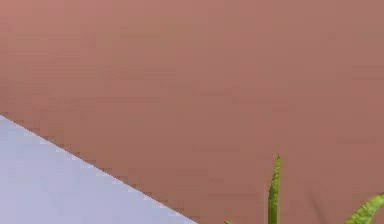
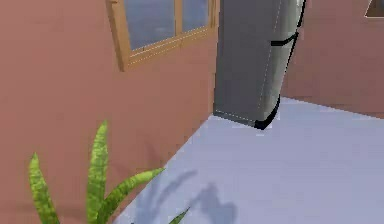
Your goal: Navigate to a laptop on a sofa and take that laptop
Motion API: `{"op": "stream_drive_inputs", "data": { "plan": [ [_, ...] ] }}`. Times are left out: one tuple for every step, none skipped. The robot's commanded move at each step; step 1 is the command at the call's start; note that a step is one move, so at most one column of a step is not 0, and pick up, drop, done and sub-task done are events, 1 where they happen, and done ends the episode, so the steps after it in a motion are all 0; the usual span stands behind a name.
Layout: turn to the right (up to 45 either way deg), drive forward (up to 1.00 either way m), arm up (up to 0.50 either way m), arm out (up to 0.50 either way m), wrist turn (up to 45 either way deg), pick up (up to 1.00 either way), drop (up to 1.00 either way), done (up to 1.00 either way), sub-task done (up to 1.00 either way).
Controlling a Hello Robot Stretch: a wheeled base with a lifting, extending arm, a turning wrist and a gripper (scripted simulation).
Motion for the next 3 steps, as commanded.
{"op": "stream_drive_inputs", "data": {
  "plan": [
    [-45.0,0.0,0.0,0.0,0.0,0.0,0.0,0.0,0.0],
    [-45.0,0.0,0.0,0.0,0.0,0.0,0.0,0.0,0.0],
    [-21.0,0.0,0.0,0.0,0.0,0.0,0.0,0.0,0.0]
  ]
}}
